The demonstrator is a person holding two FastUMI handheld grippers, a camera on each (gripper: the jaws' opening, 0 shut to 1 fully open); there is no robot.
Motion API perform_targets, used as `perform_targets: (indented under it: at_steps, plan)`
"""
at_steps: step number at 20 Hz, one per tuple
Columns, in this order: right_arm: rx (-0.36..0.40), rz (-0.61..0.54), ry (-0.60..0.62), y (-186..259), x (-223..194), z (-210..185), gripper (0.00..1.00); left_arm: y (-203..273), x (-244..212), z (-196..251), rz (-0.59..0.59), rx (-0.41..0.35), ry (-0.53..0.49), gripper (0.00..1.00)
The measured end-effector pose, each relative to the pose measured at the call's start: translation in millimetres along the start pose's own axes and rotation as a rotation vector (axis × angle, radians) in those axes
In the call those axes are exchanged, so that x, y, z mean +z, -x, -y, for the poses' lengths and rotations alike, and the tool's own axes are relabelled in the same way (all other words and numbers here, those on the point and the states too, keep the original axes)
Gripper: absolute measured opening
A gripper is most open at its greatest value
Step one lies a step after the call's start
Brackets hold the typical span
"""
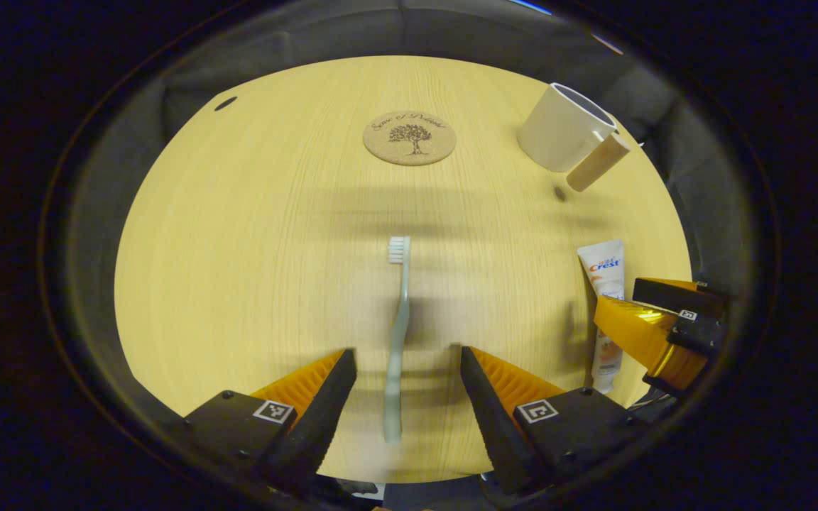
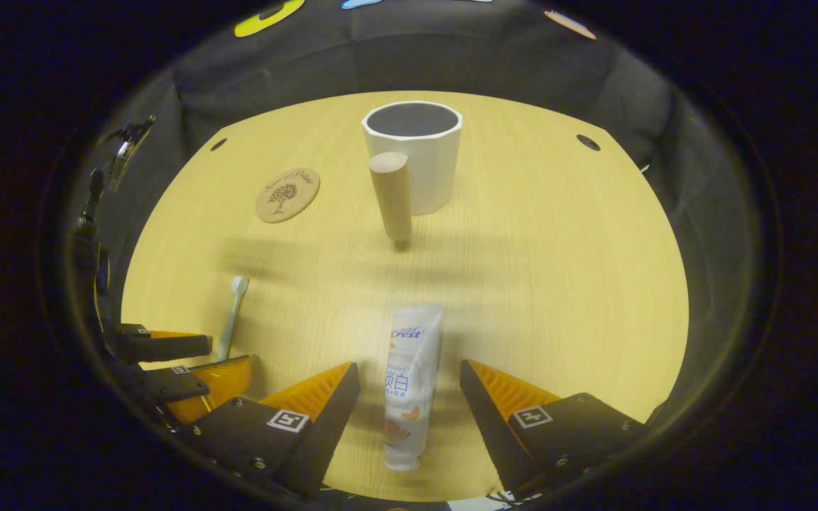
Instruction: Put the toothbrush and toothpaste on the desktop into the cup, then pick up the cup and place it on the coaster on the desktop.
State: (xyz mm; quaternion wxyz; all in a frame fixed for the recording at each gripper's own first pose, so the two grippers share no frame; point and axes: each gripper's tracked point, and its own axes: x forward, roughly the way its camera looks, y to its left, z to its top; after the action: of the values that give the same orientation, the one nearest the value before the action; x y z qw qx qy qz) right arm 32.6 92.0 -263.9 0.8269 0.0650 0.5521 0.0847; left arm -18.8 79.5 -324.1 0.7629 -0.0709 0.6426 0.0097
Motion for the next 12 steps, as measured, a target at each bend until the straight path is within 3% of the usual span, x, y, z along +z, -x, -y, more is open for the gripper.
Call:
perform_targets:
  at_steps: [5,8,9,10,11,12]
  plan:
    - [-0.004,-0.063,-0.003,-13.4,-9.1,4.1,0.9,-4.6,1.5,-5.1,-0.031,0.039,-0.037,0.96]
    - [-0.011,-0.079,0.004,-17.4,-9.9,6.9,0.9,-4.6,1.5,-1.5,-0.029,0.041,-0.047,0.88]
    - [-0.018,-0.074,0.007,-18.0,-9.1,7.3,0.89,-4.5,1.7,-1.0,-0.03,0.043,-0.041,0.76]
    - [-0.031,-0.081,0.017,-17.8,-10.8,9.4,0.81,-5.1,2.6,0.0,-0.021,0.044,-0.037,0.7]
    - [-0.041,-0.079,0.023,-18.0,-11.4,11.4,0.81,-4.9,2.9,0.2,-0.022,0.043,-0.033,0.62]
    - [-0.042,-0.084,0.023,-17.1,-11.8,10.7,0.72,-4.1,1.7,-0.7,-0.018,0.041,-0.039,0.54]
